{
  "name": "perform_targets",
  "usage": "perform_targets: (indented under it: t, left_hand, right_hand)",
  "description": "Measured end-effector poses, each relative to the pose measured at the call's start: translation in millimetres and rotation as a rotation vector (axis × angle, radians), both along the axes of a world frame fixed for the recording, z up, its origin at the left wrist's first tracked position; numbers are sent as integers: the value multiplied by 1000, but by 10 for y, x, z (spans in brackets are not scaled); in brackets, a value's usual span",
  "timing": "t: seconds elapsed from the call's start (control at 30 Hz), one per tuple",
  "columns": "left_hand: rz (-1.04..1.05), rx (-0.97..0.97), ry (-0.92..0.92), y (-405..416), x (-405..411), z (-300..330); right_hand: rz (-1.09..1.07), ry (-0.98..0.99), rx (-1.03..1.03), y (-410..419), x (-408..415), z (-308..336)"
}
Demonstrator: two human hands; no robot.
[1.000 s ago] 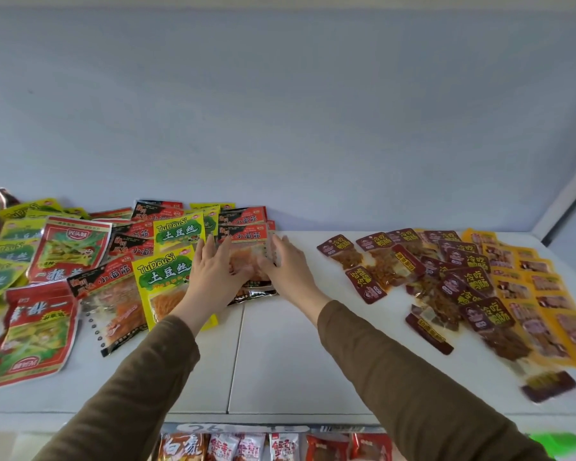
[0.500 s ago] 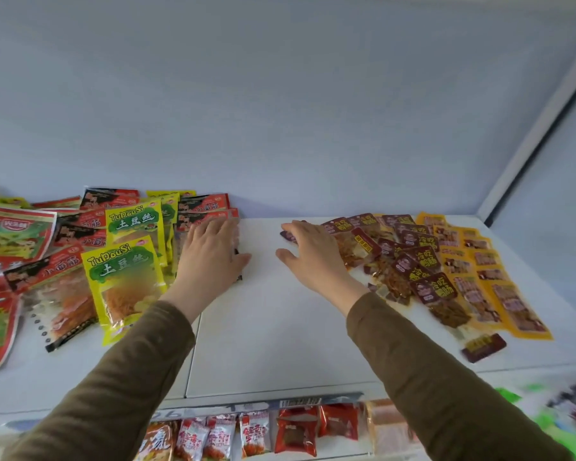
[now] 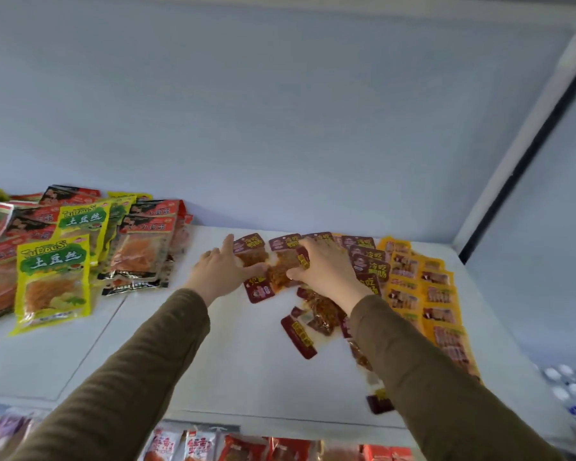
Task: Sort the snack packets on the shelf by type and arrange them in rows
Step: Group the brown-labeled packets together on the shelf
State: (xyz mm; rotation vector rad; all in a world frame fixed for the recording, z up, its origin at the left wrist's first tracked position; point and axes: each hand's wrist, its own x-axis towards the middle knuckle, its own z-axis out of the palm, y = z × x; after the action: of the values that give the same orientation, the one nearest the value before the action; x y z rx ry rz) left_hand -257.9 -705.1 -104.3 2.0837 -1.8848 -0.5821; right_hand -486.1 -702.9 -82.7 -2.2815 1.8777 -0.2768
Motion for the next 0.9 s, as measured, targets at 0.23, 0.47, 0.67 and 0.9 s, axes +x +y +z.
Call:
perform_targets:
  t: [0.23, 0.47, 0.67, 0.9]
  left_hand:
    - [119, 14, 8, -191, -395, -54]
    - [103, 45, 208, -296, -483, -34]
    - [93, -20, 283, -271, -410, -48]
    - [260, -65, 555, -313, -350, -18]
  right_hand:
    - [65, 86, 61, -223, -78, -140]
    - [175, -7, -29, -385, 34, -235]
    - [248, -60, -108, -531, 136, -305]
    - [196, -64, 50, -791, 345, -325]
